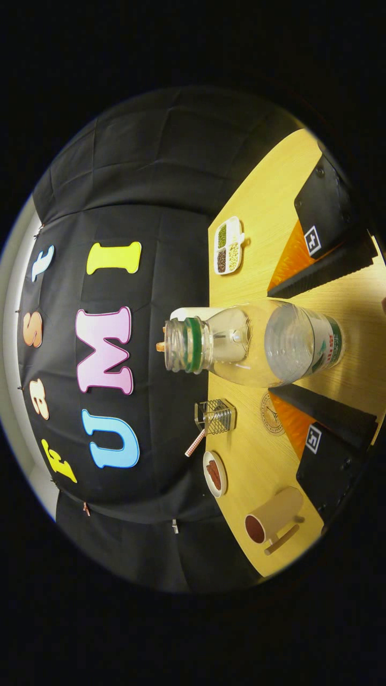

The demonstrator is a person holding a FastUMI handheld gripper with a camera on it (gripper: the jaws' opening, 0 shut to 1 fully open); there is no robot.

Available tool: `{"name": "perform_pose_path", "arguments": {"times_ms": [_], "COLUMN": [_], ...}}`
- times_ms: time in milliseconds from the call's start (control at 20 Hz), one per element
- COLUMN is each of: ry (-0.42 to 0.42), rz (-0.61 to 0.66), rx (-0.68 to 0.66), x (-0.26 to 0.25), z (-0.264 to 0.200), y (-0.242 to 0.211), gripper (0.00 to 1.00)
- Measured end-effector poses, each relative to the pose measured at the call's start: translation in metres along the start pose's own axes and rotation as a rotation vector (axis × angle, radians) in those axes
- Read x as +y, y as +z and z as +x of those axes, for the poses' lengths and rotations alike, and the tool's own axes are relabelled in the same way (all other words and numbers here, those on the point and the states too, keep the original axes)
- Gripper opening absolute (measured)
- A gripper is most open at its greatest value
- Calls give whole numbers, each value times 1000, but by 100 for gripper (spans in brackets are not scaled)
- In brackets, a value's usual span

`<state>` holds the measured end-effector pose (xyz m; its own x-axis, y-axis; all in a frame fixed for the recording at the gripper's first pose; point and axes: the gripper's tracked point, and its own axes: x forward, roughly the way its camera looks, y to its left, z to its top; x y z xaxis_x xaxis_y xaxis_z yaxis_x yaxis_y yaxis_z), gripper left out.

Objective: Take the bottle from table, then pour the juice into the cup, finally place the bottle on the coaster

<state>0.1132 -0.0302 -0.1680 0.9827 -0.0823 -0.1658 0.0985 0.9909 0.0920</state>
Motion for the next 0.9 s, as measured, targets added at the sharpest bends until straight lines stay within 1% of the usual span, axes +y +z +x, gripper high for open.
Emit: {"name": "perform_pose_path", "arguments": {"times_ms": [50,100,150,450,600,650,700,900], "ry": [1,3,7,4,29,33,41,74], "rz": [2,4,4,-4,-51,-59,-69,-162], "rx": [-5,-11,-10,-17,0,-4,-9,-41], "x": [0,1,2,0,3,4,5,20], "z": [-1,-1,0,-2,-4,-4,-6,-13], "y": [1,3,2,5,6,11,19,54], "gripper": [96,86,82,78,73,72,69,69]}}
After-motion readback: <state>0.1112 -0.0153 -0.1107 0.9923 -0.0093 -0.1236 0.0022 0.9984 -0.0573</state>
